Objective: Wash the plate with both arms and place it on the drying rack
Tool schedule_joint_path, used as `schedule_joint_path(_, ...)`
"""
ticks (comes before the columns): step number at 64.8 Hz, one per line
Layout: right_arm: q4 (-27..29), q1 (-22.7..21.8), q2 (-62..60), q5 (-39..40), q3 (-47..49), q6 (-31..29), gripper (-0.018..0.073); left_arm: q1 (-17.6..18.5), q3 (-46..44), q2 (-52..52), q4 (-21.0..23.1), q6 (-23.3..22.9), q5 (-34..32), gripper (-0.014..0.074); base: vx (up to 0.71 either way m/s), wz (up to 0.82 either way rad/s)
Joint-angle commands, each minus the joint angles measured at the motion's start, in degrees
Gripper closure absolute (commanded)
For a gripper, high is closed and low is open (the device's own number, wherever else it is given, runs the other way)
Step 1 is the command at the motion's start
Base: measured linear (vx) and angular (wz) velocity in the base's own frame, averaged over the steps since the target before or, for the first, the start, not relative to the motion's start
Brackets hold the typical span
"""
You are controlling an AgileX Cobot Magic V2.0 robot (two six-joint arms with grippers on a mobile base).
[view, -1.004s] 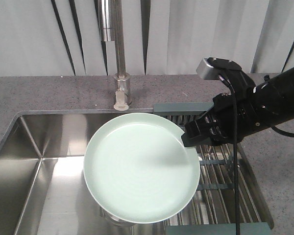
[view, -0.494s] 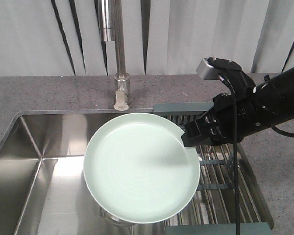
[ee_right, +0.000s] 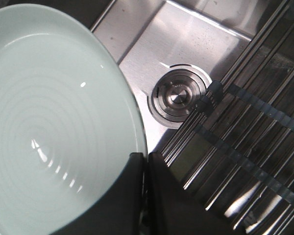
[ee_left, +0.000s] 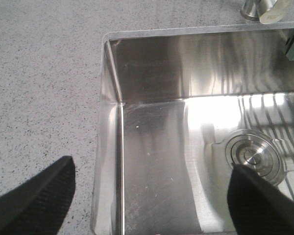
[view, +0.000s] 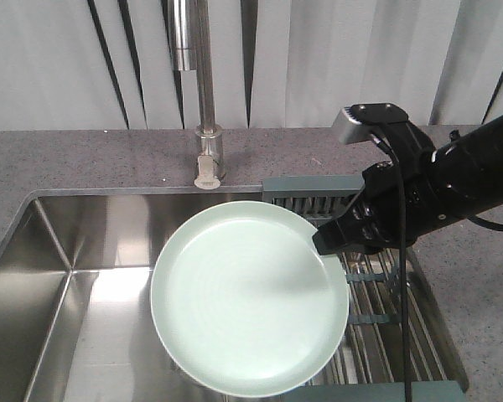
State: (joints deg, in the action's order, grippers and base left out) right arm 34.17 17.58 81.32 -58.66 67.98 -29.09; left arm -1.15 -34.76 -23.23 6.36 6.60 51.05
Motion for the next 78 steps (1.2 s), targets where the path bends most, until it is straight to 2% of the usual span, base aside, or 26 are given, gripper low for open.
schedule_joint_path(1, -2.0, 3.0, -1.5, 2.6, 1.6, 1.0, 0.0561, 0.1, -1.4, -0.4, 0.5, -0.6, -3.3, 0.0011, 0.0, 0.0)
schedule_joint_path(22, -6.2, 13.3, 6.2, 2.5, 7.6, 6.1, 0.0561, 0.1, -1.4, -0.4, 0.5, -0.6, -3.3, 0.0011, 0.0, 0.0)
schedule_joint_path(32, -7.5, 15.5, 11.4, 1.5, 14.6, 7.6, 0.0561, 0.1, -1.4, -0.4, 0.5, -0.6, -3.3, 0.0011, 0.0, 0.0)
schedule_joint_path(42, -7.7, 15.5, 16.9, -0.5, 21.6, 8.2, 0.0561, 0.1, -1.4, -0.4, 0.5, -0.6, -3.3, 0.0011, 0.0, 0.0)
schedule_joint_path(55, -10.9, 14.5, 22.0, -1.6, 30.0, 9.7, 0.0561, 0.1, -1.4, -0.4, 0.5, -0.6, -3.2, 0.0011, 0.0, 0.0)
schedule_joint_path(78, -11.5, 8.4, 27.8, -2.9, 39.0, 10.7, 0.0561, 0.1, -1.4, -0.4, 0.5, -0.6, -3.2, 0.0011, 0.0, 0.0)
